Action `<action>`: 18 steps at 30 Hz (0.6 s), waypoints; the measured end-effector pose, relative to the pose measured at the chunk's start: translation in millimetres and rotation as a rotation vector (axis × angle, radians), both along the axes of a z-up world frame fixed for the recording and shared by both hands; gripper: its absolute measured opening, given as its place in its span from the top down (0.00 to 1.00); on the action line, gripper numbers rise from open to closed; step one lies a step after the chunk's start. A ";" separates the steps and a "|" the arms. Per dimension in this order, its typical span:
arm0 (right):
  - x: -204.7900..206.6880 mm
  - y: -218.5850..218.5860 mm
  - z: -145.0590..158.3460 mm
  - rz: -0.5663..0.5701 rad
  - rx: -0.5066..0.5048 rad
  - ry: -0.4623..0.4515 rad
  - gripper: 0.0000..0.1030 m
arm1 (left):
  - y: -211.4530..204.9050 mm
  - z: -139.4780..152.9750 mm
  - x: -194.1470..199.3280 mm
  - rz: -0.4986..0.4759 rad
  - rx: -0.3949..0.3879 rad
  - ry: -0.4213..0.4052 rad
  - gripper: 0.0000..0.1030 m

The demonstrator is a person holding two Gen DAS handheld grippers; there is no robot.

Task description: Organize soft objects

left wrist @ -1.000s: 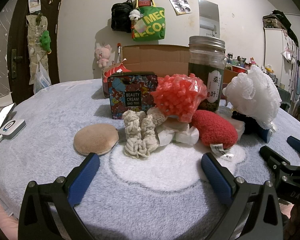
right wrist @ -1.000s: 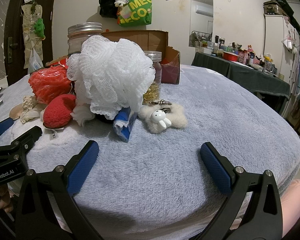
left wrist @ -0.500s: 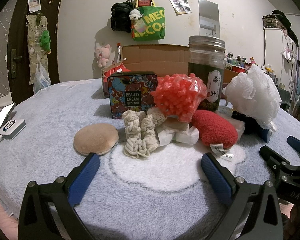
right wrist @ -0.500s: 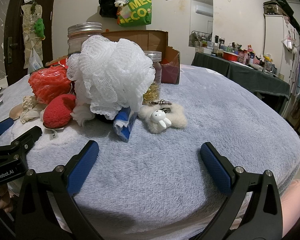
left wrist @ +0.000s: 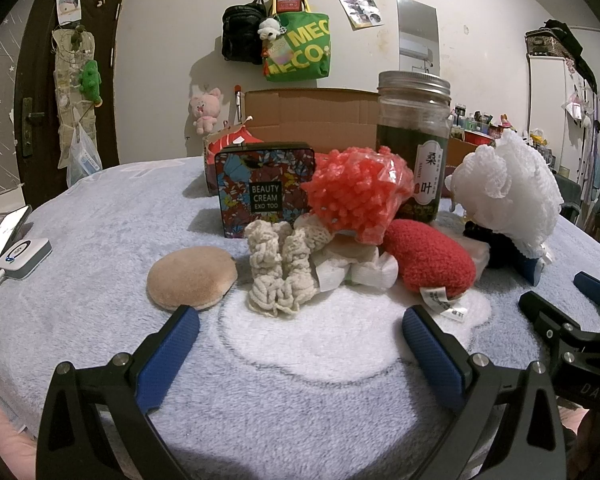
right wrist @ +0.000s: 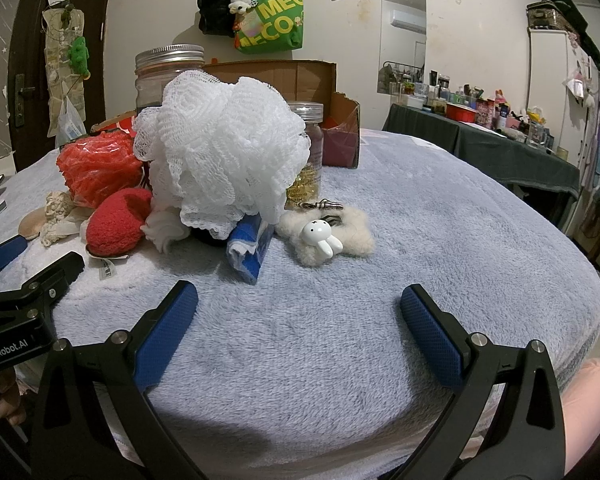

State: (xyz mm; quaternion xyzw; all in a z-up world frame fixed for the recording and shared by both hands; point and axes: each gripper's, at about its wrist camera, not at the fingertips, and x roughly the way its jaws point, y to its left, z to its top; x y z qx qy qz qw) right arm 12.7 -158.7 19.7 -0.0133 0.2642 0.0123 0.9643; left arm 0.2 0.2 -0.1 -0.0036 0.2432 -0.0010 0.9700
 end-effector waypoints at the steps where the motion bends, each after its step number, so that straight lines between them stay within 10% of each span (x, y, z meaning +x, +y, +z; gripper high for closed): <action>1: 0.0 0.0 0.0 0.000 0.000 0.000 0.00 | 0.0 0.0 0.0 0.000 0.000 0.000 0.00; 18: 0.6 0.7 -0.9 0.007 0.002 0.005 0.00 | 2.0 5.2 3.5 -0.017 -0.008 0.017 0.00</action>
